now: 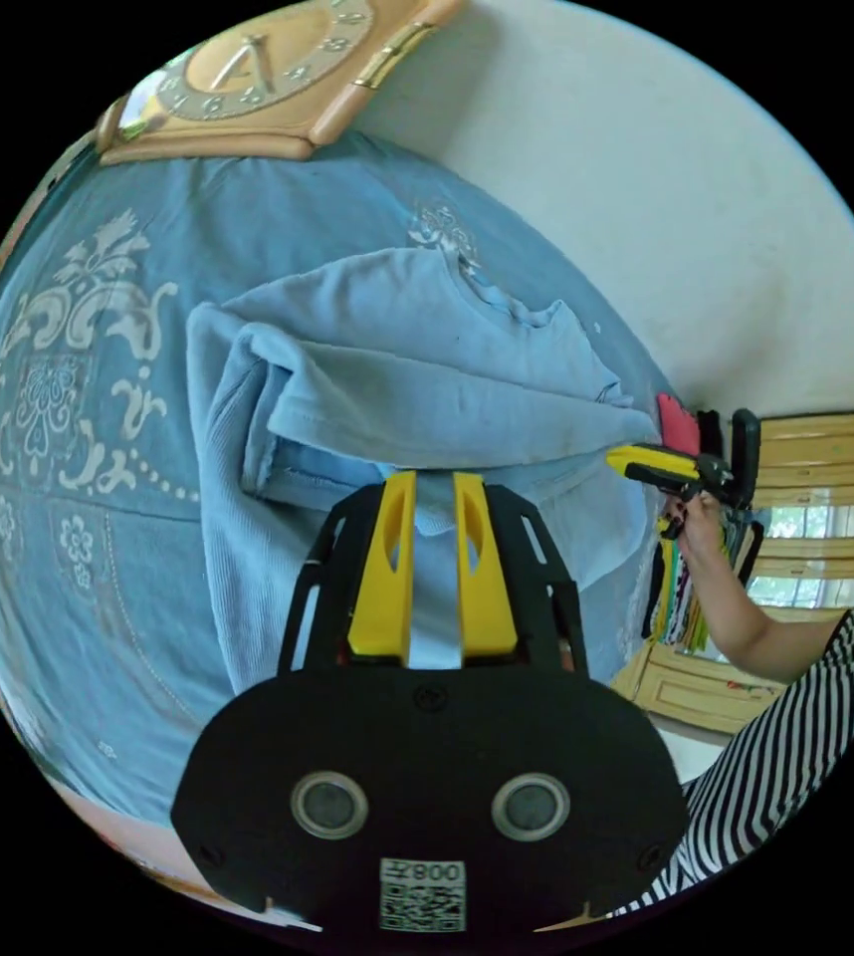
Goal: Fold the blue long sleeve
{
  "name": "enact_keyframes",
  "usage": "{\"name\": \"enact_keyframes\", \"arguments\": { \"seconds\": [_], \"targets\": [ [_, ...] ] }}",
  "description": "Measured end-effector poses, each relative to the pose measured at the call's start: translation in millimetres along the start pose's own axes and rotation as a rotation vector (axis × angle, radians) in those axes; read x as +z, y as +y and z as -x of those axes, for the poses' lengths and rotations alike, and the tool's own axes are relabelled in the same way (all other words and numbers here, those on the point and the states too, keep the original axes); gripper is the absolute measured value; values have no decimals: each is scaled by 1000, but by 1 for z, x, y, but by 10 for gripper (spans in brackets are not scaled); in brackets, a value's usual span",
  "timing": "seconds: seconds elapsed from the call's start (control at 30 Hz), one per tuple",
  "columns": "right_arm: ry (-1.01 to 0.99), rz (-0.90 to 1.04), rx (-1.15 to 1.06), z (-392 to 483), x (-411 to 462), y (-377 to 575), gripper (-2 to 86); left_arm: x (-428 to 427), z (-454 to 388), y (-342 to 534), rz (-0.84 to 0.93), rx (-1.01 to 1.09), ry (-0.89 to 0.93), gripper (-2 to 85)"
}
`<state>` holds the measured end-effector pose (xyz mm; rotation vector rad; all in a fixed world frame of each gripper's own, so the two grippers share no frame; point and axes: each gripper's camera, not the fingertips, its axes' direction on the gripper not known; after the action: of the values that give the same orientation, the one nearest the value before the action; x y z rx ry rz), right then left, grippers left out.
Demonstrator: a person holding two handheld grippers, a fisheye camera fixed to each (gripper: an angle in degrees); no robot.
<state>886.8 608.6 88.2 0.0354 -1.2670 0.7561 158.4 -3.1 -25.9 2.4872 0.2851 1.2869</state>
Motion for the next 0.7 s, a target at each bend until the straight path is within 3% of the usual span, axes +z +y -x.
{"name": "enact_keyframes", "arguments": {
  "seconds": [0.3, 0.7],
  "targets": [
    [309, 90, -212, 84, -19, -54, 66, -26, 21, -17, -120, -239, 206, 17],
    [480, -33, -281, 137, -93, -117, 14, -80, -22, -60, -200, -166, 177, 3]
  ]
}}
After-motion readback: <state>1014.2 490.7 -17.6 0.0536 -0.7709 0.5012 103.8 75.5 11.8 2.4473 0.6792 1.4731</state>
